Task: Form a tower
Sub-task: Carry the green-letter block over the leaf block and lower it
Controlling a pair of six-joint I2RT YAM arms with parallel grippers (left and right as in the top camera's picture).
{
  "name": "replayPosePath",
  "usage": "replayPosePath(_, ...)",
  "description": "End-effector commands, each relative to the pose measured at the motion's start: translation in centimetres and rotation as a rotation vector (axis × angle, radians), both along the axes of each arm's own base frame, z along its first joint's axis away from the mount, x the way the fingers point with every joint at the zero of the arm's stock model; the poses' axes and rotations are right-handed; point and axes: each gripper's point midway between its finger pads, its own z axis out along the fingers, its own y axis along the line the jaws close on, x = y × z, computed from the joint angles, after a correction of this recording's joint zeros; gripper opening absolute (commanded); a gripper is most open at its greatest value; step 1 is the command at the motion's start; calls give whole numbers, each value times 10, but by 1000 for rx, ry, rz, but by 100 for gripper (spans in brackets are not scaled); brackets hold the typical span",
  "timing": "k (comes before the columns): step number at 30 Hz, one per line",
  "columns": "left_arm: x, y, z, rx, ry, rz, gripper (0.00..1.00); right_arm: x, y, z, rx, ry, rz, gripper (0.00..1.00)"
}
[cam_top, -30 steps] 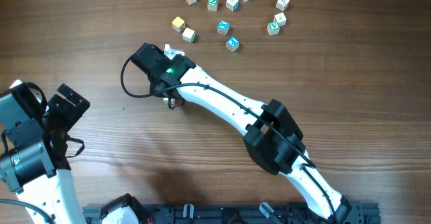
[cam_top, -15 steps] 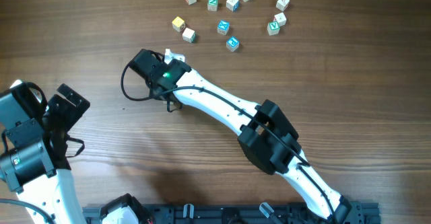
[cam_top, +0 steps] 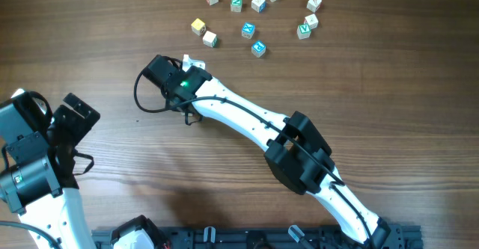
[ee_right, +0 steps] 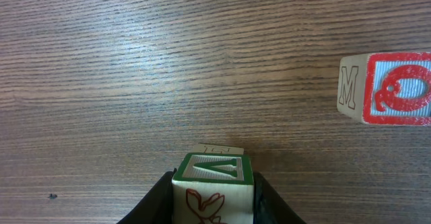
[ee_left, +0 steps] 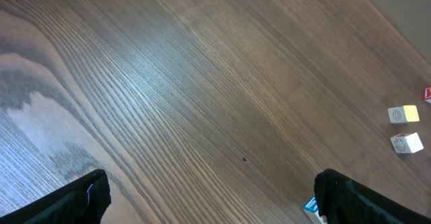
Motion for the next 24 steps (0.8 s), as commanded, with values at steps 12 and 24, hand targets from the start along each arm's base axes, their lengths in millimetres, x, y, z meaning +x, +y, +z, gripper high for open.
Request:
replayPosePath(12, 4, -2, 8, -2, -24, -8, 100, -7, -2, 1, -11, 17, 1, 21)
replayPosePath(24, 4, -2, 8, -2, -24, -8, 100, -11, 4, 11, 20, 19, 10, 15)
